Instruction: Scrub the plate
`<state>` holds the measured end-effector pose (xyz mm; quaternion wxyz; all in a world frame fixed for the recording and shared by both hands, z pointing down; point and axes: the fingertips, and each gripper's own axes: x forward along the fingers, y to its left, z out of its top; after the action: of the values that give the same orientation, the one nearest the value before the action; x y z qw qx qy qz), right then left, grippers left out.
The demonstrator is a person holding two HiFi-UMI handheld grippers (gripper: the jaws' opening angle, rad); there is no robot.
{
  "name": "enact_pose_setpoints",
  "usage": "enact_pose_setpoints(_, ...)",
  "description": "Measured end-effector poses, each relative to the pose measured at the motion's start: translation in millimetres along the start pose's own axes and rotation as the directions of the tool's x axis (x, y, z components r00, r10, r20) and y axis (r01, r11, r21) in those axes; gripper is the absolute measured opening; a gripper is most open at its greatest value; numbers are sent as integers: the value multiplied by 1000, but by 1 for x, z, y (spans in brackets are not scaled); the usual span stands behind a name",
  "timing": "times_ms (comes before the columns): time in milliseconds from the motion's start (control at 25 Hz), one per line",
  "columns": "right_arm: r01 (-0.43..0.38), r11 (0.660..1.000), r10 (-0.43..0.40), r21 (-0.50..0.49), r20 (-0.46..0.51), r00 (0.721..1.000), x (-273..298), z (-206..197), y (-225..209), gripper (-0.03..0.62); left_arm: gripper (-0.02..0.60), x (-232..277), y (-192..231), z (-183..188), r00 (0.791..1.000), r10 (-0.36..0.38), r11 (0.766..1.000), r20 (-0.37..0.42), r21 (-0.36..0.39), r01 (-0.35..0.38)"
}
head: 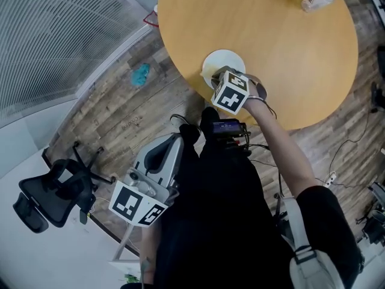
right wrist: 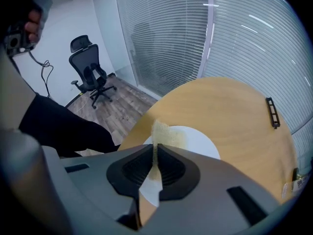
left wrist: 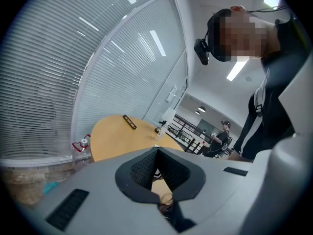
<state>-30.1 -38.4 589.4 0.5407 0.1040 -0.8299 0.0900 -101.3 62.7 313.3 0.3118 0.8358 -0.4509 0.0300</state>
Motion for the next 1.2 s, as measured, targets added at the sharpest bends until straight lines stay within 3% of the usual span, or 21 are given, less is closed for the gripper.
enact_pose_setpoints(280, 3, 1000, -4, -12, -52, 999, -3, -23, 29, 26, 11, -6, -5, 1, 998, -61, 998, 17, 29, 60)
enact_pose_setpoints(680, 118, 984, -101, 135, -128, 987, -24, -79, 24, 26, 11, -54, -8, 1, 995, -82, 996, 56, 47, 79)
enact_pose_setpoints(920, 219, 936, -191, 275, -125, 974, -55, -99, 22, 26, 11, -89, -7, -8, 993, -80, 996, 91, 35, 77)
enact_pose_setpoints(1200, 229, 913, -240, 338, -10, 971, -112, -102, 87, 26, 11, -88, -21, -54, 976, -208, 978, 61, -23, 210)
